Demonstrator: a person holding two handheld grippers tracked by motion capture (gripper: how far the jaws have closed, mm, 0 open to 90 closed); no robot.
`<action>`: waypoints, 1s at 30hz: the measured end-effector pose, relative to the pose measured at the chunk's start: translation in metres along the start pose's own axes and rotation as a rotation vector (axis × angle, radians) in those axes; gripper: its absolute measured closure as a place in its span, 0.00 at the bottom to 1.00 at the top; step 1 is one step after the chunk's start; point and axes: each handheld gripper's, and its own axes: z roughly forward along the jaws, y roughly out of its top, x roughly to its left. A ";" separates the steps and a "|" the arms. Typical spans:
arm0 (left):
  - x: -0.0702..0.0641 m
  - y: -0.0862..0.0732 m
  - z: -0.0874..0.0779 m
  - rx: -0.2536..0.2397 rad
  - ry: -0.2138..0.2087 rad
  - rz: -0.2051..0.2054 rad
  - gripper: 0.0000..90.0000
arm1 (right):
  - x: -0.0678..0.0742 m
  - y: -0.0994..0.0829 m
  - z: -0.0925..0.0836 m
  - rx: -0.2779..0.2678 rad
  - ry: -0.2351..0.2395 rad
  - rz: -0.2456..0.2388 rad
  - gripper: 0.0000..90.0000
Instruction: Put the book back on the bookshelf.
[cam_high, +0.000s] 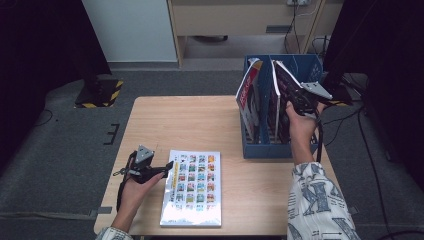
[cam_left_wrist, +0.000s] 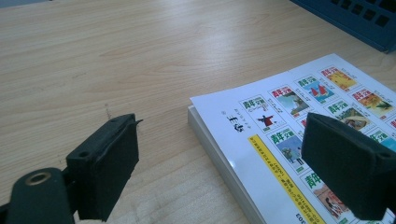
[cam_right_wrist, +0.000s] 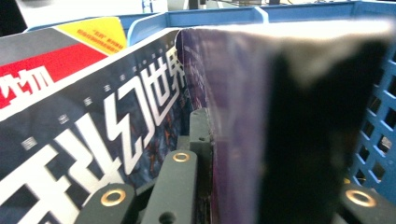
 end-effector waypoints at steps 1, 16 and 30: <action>0.000 0.000 0.000 0.001 0.000 0.000 0.12 | 0.000 0.000 0.000 0.001 0.003 -0.003 0.93; 0.000 0.000 0.000 0.001 0.001 0.000 0.12 | 0.000 -0.001 0.001 0.015 0.060 0.006 0.91; -0.001 0.000 0.001 0.002 -0.001 0.003 0.12 | 0.003 -0.002 0.003 0.015 0.091 -0.004 0.92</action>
